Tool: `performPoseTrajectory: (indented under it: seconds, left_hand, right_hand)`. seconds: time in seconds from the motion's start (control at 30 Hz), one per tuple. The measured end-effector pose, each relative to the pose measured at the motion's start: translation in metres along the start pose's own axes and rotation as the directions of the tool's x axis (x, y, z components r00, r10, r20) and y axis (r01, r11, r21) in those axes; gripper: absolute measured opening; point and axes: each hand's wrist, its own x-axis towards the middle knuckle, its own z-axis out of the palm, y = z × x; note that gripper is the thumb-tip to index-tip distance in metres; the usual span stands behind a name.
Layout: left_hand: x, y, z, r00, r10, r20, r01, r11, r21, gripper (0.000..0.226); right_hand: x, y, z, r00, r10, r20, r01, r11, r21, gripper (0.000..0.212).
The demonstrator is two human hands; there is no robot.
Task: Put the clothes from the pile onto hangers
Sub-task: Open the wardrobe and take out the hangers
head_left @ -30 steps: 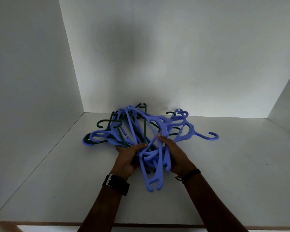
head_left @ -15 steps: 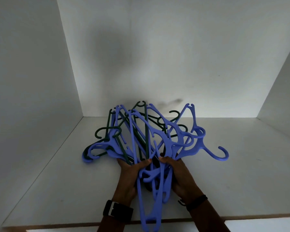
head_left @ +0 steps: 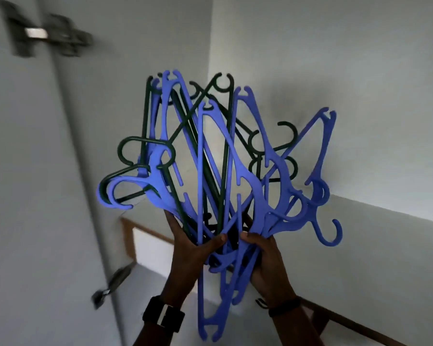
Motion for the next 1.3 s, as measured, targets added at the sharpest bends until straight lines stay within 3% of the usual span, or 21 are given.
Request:
performPoseTrajectory:
  seconds: [0.13, 0.27, 0.53, 0.63, 0.87, 1.07, 1.23, 1.3]
  left_hand:
    - [-0.076, 0.027, -0.031, 0.978, 0.099, -0.181, -0.085, 0.993, 0.084, 0.124]
    - [-0.147, 0.060, -0.064, 0.924, 0.174, -0.341, -0.128, 0.980, 0.152, 0.113]
    - [-0.268, 0.126, -0.154, 0.683, 0.291, -0.669, -0.082, 0.942, 0.326, 0.113]
    - [-0.324, 0.151, -0.190, 0.538, 0.380, -0.753, -0.049, 0.905, 0.422, 0.115]
    - [-0.468, 0.200, -0.268, 0.165, 0.503, -0.848, 0.098, 0.848, 0.522, 0.115]
    - [-0.616, 0.238, -0.338, -0.113, 0.528, -0.842, 0.176, 0.845, 0.506, 0.114]
    - [-0.743, 0.264, -0.393, -0.357, 0.428, -0.831, 0.167, 0.904, 0.394, 0.123]
    - [-0.795, 0.267, -0.410, -0.421, 0.405, -0.812, 0.162, 0.914, 0.372, 0.121]
  right_hand:
    - [-0.050, 0.021, 0.027, 0.984, 0.079, 0.158, -0.086, 0.995, 0.042, 0.040]
    - [-0.099, 0.045, 0.056, 0.922, 0.250, 0.297, -0.269, 0.963, 0.025, 0.071]
    - [-0.202, 0.107, 0.155, 0.649, 0.426, 0.630, -0.496, 0.865, -0.073, 0.055]
    - [-0.253, 0.131, 0.198, 0.490, 0.470, 0.734, -0.556, 0.817, -0.152, 0.039]
    - [-0.396, 0.191, 0.287, 0.137, 0.557, 0.819, -0.629, 0.688, -0.363, 0.034]
    - [-0.558, 0.246, 0.351, -0.127, 0.675, 0.727, -0.580, 0.544, -0.607, 0.025]
    - [-0.697, 0.288, 0.393, -0.249, 0.730, 0.636, -0.472, 0.482, -0.738, 0.044]
    - [-0.755, 0.307, 0.402, -0.307, 0.724, 0.618, -0.438, 0.469, -0.767, 0.034]
